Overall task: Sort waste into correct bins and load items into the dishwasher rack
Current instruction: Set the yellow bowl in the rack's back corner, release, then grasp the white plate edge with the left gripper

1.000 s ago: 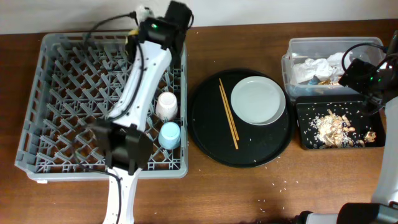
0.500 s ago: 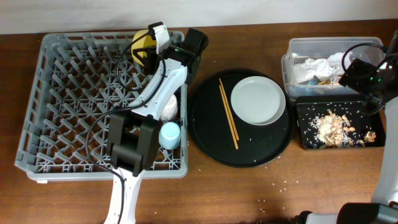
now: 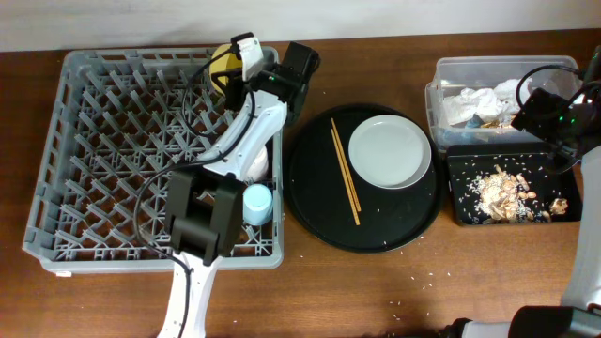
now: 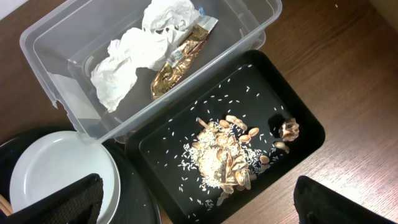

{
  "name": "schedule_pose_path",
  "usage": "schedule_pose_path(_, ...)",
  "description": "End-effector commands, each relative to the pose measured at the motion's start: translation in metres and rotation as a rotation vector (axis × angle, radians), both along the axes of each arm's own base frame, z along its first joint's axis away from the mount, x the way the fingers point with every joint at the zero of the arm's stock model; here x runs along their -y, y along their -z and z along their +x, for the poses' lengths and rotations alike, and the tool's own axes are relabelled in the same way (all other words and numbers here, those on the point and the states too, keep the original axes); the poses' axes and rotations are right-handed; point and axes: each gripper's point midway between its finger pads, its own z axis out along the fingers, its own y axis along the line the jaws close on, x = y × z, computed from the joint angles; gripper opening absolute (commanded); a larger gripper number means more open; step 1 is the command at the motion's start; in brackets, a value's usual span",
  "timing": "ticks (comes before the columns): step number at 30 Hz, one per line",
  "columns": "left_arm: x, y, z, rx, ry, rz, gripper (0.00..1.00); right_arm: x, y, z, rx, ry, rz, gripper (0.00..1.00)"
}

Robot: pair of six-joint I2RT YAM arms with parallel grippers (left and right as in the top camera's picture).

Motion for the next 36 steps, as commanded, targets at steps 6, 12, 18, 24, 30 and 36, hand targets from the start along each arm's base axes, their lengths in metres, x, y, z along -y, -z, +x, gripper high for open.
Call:
schedule_pose_path(6, -0.005, 0.009, 0.001, -0.072, -0.045, 0.223, 0.00, 0.003, 0.001, -0.001, -0.004, 0.020, -0.007, 0.98)
schedule_pose_path(12, 0.023, 0.010, -0.005, -0.091, 0.013, 0.239, 0.08, 0.003, 0.001, -0.001, -0.004, 0.019, -0.007, 0.99)
schedule_pose_path(18, 0.070, 0.033, -0.017, -0.253, 0.178, 0.220, 0.57, 0.003, 0.001, -0.001, -0.004, 0.020, -0.007, 0.99)
schedule_pose_path(24, 0.109, 0.021, -0.013, -0.361, 0.394, -0.025, 0.84, 0.003, 0.001, -0.001, -0.004, 0.020, -0.007, 0.99)
schedule_pose_path(30, 0.235, -0.003, -0.069, -0.577, 0.925, -0.677, 0.98, 0.003, 0.001, -0.001, -0.004, 0.020, -0.007, 0.99)
schedule_pose_path(36, 0.270, 0.083, -0.096, -0.790, 0.986, -0.714, 0.96, 0.003, 0.001, -0.001, -0.004, 0.019, -0.007, 0.99)
